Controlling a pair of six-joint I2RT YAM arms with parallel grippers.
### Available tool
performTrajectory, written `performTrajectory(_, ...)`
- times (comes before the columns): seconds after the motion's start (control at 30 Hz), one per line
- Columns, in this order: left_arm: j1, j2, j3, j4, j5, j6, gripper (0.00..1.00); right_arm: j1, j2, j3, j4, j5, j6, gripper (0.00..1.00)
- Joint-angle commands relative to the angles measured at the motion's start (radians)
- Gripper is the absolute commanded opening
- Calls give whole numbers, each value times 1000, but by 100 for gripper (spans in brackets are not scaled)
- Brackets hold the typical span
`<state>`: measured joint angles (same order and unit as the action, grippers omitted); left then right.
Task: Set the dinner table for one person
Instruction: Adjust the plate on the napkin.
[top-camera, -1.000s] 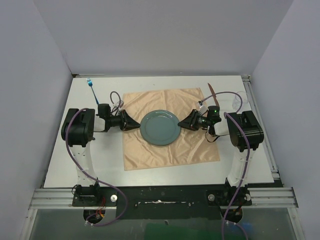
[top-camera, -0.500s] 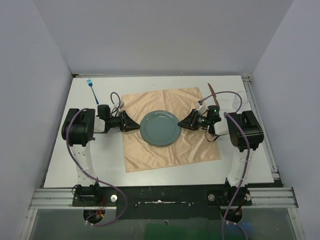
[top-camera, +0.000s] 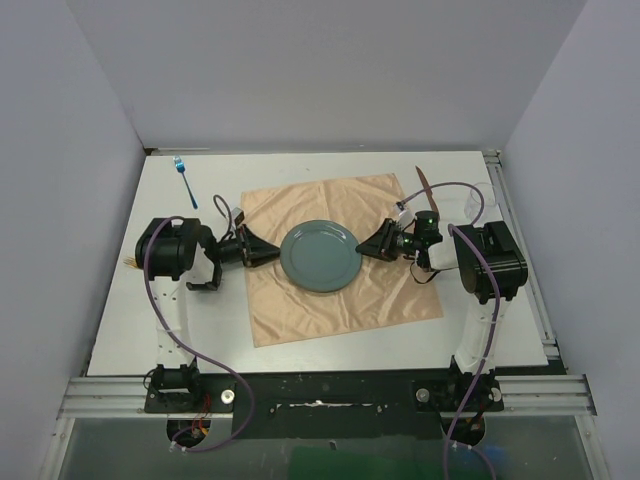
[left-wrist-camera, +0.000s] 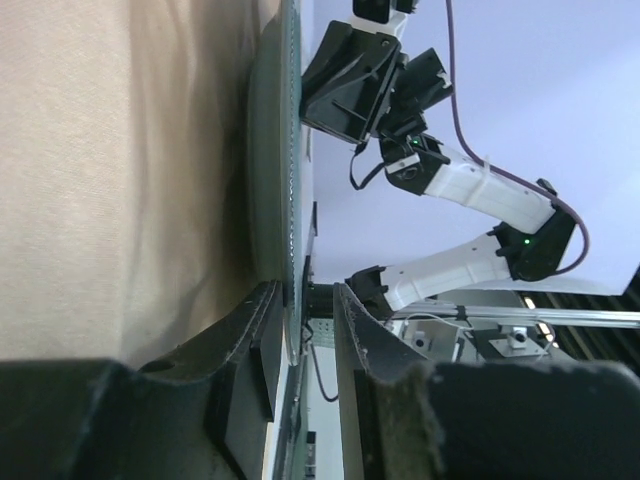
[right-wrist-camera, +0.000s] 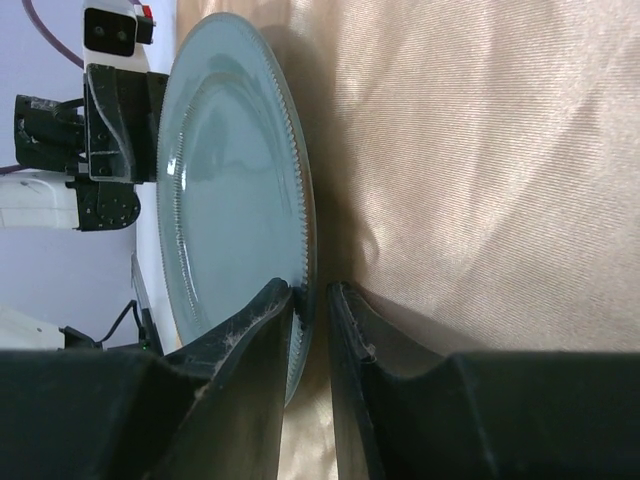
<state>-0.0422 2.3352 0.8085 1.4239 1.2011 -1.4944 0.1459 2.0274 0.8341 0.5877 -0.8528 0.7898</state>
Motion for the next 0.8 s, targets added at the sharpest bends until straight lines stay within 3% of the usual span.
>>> performTrajectory(0.0, 3, -9, 2, 377, 57, -161, 22, 9, 1, 22, -37, 21, -43, 22)
performTrajectory(0.47, 10, 19, 10, 339, 74, -148, 22, 10, -17, 40, -66, 24, -48, 22)
performTrajectory(0.63, 13, 39, 39, 219, 71, -77, 23, 11, -42, 43, -87, 29, -60, 22)
performTrajectory(0.77, 13, 9, 84, -19, 35, 73, 23, 10, -71, 47, -106, 33, -68, 22)
